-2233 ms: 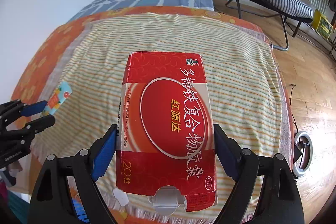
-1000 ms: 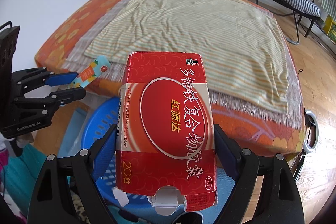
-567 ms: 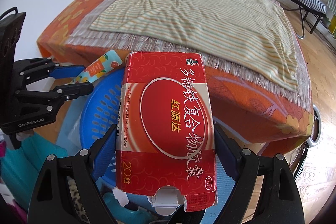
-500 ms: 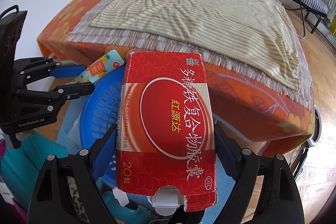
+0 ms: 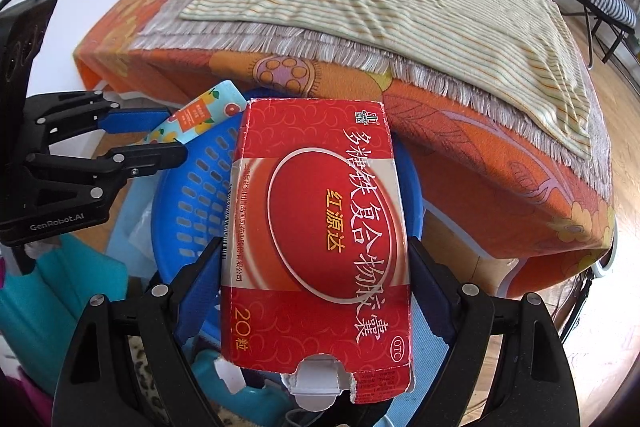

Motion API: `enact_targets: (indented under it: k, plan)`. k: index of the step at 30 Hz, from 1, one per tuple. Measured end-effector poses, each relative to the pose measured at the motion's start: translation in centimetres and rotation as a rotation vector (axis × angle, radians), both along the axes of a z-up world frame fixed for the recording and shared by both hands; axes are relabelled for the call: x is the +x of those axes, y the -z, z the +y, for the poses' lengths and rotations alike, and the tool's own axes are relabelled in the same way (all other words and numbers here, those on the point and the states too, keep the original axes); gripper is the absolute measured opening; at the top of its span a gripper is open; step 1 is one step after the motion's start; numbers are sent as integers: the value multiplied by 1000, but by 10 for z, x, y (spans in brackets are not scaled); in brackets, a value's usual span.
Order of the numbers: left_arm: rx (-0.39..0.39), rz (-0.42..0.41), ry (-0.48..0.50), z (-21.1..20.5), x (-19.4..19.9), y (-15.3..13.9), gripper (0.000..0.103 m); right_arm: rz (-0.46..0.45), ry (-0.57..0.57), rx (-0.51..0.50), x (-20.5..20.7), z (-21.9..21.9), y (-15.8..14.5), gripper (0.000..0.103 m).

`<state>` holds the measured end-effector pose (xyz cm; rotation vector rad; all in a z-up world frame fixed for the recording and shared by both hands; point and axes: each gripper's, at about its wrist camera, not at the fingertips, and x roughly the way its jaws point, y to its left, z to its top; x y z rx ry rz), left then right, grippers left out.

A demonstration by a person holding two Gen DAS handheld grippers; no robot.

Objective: Collect trash
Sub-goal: 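Open both tools to drop the tube and red box into the basket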

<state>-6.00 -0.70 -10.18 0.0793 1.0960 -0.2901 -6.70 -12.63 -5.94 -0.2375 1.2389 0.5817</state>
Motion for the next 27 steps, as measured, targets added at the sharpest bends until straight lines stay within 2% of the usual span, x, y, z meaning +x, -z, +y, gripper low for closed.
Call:
enact_targets:
  k: [11,12,15,27]
  plan:
    - [-13,24,-7,0,5,5,38,22,-7,-15,1,3,7,87]
    - [-15,28,-9,1,5,6,39,24,-6,-14,1,3,8,87]
    - [-13,25,-13,1,6,6,51,25,-1,-15,1,3,7,87]
    - [-25,19,-36,4,9,4,51,12,30,-3,2,-1,2,87]
